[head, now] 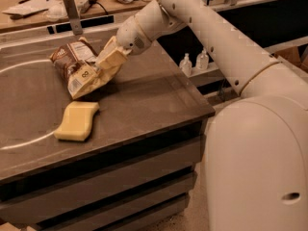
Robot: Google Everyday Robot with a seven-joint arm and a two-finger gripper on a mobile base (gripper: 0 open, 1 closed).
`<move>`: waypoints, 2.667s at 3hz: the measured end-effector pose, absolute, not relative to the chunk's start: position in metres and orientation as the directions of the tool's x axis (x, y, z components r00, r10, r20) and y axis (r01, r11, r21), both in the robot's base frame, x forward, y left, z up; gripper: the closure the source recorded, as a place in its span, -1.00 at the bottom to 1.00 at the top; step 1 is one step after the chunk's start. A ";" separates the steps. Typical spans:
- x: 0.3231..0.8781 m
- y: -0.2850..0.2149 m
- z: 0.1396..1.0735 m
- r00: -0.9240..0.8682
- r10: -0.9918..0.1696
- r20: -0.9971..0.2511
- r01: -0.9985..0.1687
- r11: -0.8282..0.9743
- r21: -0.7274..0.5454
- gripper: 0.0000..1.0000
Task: Move brown chip bag near sponge
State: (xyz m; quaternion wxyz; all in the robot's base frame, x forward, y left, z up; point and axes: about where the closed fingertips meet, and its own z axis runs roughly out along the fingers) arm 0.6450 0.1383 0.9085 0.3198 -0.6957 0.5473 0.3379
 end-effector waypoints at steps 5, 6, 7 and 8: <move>0.602 0.119 0.911 0.108 -0.562 -0.820 -0.985 -0.170 -0.013 -1.00; 0.628 0.096 0.922 0.106 -0.550 -0.828 -0.994 -0.071 -0.080 -1.00; 0.656 0.052 0.930 0.114 -0.556 -0.823 -0.980 0.073 -0.185 -1.00; 0.689 -0.017 0.936 0.082 -0.595 -0.799 -0.909 0.285 -0.305 -1.00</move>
Offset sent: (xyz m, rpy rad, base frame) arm -0.0639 -0.0183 -0.0039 -0.0612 0.1046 0.0258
